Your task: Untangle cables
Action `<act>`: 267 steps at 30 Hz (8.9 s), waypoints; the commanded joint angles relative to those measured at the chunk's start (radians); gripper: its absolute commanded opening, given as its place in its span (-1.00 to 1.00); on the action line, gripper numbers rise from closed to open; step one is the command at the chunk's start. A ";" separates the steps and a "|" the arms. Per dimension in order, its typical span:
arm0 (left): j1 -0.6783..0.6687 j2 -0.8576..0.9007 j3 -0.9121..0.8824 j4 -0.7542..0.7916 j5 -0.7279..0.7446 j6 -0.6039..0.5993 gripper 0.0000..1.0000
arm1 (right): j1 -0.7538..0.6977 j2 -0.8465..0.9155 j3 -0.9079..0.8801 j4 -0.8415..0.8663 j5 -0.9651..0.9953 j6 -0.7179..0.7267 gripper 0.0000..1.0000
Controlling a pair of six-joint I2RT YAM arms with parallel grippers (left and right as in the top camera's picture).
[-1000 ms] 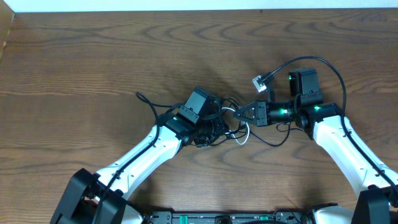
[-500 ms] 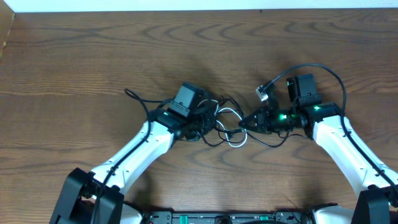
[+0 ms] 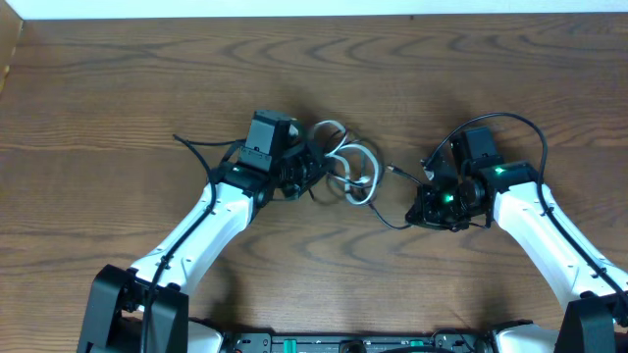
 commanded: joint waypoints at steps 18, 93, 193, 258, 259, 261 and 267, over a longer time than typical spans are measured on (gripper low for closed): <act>-0.002 -0.023 0.000 -0.116 0.100 0.350 -0.85 | -0.001 -0.001 0.001 0.263 -0.348 -0.009 -0.13; -0.116 -0.219 0.000 -0.189 0.022 0.370 -0.85 | -0.001 -0.001 0.001 0.126 -0.221 0.004 -0.17; -0.058 -0.179 0.000 -0.412 -0.719 0.714 -0.78 | -0.002 -0.001 0.001 0.086 0.085 -0.066 -0.98; -0.034 -0.301 0.001 0.089 0.626 0.685 -0.85 | -0.092 -0.001 0.001 0.212 -0.528 -0.609 0.09; -0.036 -0.301 0.001 0.093 0.629 0.684 -0.85 | -0.083 -0.001 0.001 0.229 -0.527 -0.609 -0.12; -0.037 -0.301 0.001 0.094 0.629 0.684 -0.85 | -0.067 -0.001 0.001 0.259 -0.494 -0.601 -0.76; -0.036 -0.301 0.001 0.070 0.593 0.698 -0.66 | -0.047 -0.001 0.001 0.235 0.184 -0.174 -0.98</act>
